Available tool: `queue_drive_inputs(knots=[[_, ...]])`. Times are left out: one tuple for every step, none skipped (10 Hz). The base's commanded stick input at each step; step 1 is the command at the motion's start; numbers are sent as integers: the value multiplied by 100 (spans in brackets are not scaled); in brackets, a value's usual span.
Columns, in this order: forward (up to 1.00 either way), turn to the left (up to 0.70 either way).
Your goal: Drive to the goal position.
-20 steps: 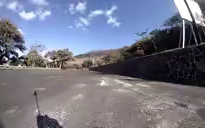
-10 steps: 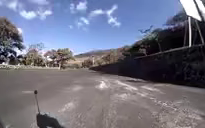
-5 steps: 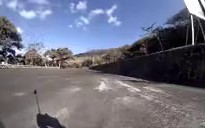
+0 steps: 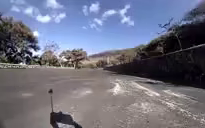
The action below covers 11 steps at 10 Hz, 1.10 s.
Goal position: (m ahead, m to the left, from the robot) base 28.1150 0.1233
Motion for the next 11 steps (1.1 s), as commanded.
queue_drive_inputs(knots=[[50, 0], [50, 0], [50, 0], [50, 0], [50, 0], [50, 0], [50, 0], [50, 0], [50, 0], [50, 0], [50, 0]])
